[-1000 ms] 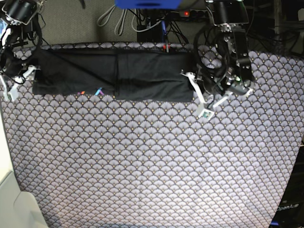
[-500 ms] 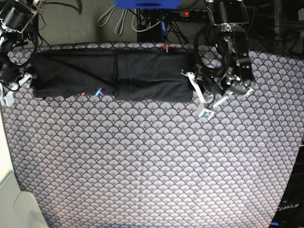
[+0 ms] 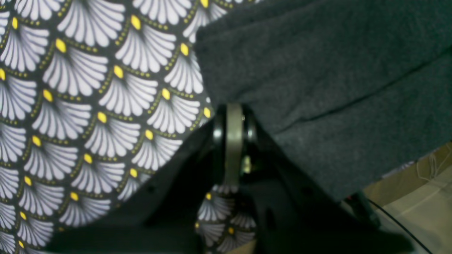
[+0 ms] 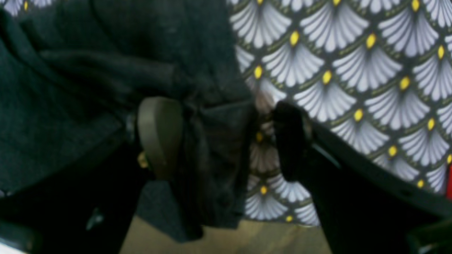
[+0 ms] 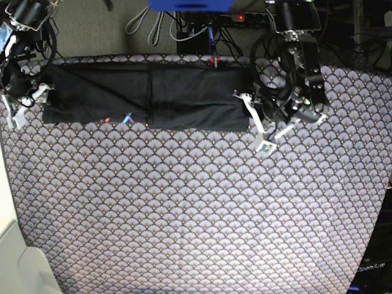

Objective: Fold the T-shirt properly
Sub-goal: 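Hold the strip end with the right gripper while the left gripper waits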

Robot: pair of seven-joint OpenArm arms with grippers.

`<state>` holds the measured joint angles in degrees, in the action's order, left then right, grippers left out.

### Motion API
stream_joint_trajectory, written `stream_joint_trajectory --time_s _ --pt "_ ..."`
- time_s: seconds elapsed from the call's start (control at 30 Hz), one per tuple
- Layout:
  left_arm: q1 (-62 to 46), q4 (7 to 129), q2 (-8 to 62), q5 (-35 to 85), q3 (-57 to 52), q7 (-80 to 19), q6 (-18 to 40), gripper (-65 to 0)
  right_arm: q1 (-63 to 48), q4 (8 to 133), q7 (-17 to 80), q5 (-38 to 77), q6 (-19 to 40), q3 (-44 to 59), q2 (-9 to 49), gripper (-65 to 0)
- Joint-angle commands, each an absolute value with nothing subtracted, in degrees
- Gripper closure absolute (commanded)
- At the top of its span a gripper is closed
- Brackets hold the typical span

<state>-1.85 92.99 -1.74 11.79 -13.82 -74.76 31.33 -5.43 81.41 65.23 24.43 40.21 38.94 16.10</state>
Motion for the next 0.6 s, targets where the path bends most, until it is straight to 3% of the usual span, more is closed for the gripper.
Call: stream_joint_trajectory --time_s 0.0,0.37,0.57 --pt "-0.9 93.9 -1.7 12.1 -13.8 -74.8 31.5 -0.4 -5.5 81.9 67.3 24.4 40.0 39.0 16.7 -42.3" --pt "-0.9 93.9 -1.7 12.1 -13.8 -74.7 31.5 -0.4 -5.7 81.8 68.1 24.4 40.0 36.9 16.5 -41.5" --pt "-0.9 93.9 -1.7 12.1 -13.8 -74.7 31.5 -0.4 -5.7 82.1 68.0 24.4 40.0 36.2 15.7 -28.0"
